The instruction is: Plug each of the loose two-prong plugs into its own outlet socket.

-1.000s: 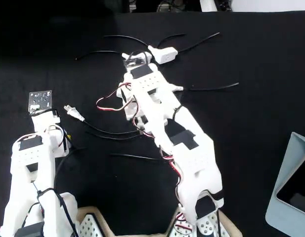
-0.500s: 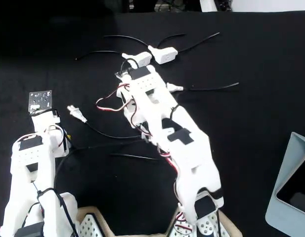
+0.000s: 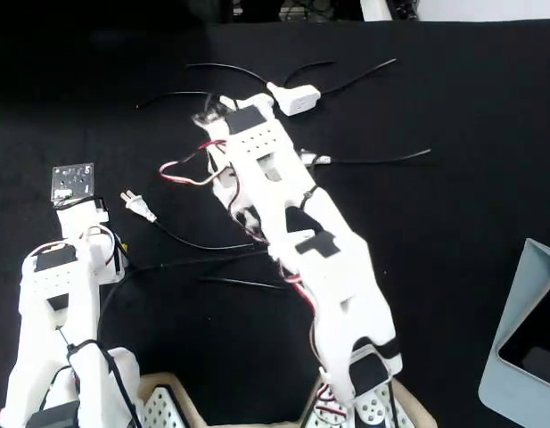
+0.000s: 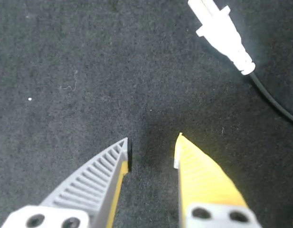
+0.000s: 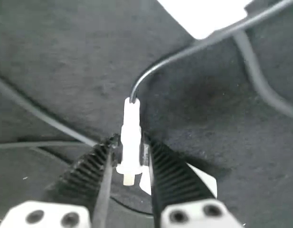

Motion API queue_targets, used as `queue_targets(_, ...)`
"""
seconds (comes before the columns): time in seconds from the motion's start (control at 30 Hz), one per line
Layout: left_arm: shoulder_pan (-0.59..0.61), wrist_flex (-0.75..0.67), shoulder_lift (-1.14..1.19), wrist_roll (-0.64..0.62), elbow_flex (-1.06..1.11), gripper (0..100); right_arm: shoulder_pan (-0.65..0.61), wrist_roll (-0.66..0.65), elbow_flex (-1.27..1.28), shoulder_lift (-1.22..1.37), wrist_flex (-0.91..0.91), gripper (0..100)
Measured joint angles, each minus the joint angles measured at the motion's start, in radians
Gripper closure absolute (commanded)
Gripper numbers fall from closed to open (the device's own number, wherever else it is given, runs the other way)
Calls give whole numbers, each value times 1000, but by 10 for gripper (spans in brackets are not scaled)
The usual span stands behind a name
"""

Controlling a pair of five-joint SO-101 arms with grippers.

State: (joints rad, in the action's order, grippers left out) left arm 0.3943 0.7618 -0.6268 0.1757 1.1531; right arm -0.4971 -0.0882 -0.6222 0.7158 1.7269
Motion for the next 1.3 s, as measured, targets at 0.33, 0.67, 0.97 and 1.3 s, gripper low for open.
queue_targets(0.33,0,-23,0,-48,-23,837,-109,0,256,-499,0,987)
queue_targets(0.67,0,-23,0,-325,-149,838,-132,0,709,-967,-253,987)
queue_targets(0.97,-114,12,-161,-453,-186,838,-137,3,1201,-1350,-637,987)
queue_targets(1.3,-356,9,-497,-457,-133,834,-230,3,1484,-1610,-856,987)
